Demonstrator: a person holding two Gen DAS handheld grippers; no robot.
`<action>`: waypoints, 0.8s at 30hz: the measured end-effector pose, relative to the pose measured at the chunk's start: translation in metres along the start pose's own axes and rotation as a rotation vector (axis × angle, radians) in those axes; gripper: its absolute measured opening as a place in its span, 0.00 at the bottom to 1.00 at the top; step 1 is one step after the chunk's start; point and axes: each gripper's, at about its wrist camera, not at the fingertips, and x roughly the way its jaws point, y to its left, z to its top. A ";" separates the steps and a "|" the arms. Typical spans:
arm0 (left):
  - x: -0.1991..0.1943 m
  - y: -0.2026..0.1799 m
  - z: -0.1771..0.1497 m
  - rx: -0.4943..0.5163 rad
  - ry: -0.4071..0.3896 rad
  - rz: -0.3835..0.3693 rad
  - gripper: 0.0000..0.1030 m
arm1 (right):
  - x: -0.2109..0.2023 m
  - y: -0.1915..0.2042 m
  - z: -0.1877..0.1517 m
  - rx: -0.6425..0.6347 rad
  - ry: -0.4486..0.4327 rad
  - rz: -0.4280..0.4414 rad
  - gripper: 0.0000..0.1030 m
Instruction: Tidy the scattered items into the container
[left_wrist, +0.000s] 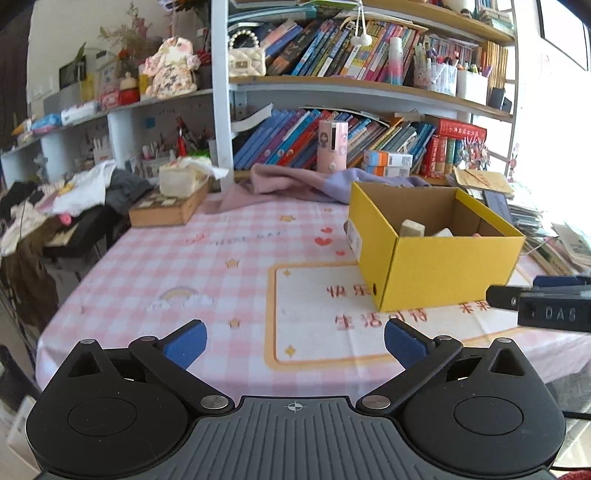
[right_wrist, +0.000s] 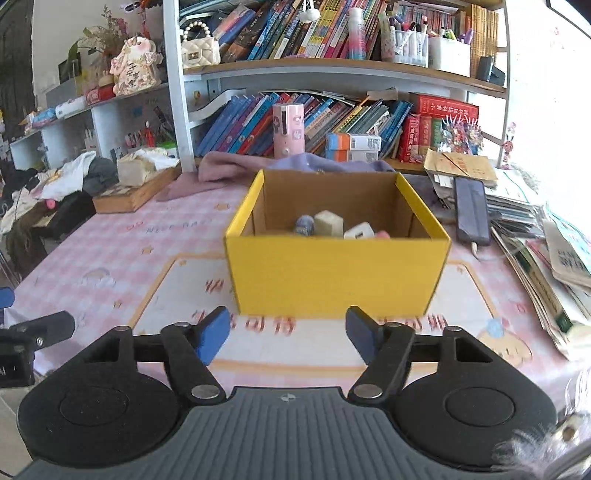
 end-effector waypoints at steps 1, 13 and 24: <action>-0.002 0.003 -0.004 -0.011 0.003 -0.005 1.00 | -0.005 0.003 -0.005 -0.002 0.005 -0.004 0.76; -0.018 0.022 -0.019 -0.079 0.035 0.031 1.00 | -0.030 0.016 -0.025 -0.012 0.019 -0.011 0.87; -0.026 0.026 -0.022 -0.098 0.015 0.042 1.00 | -0.035 0.013 -0.029 0.008 0.011 -0.022 0.89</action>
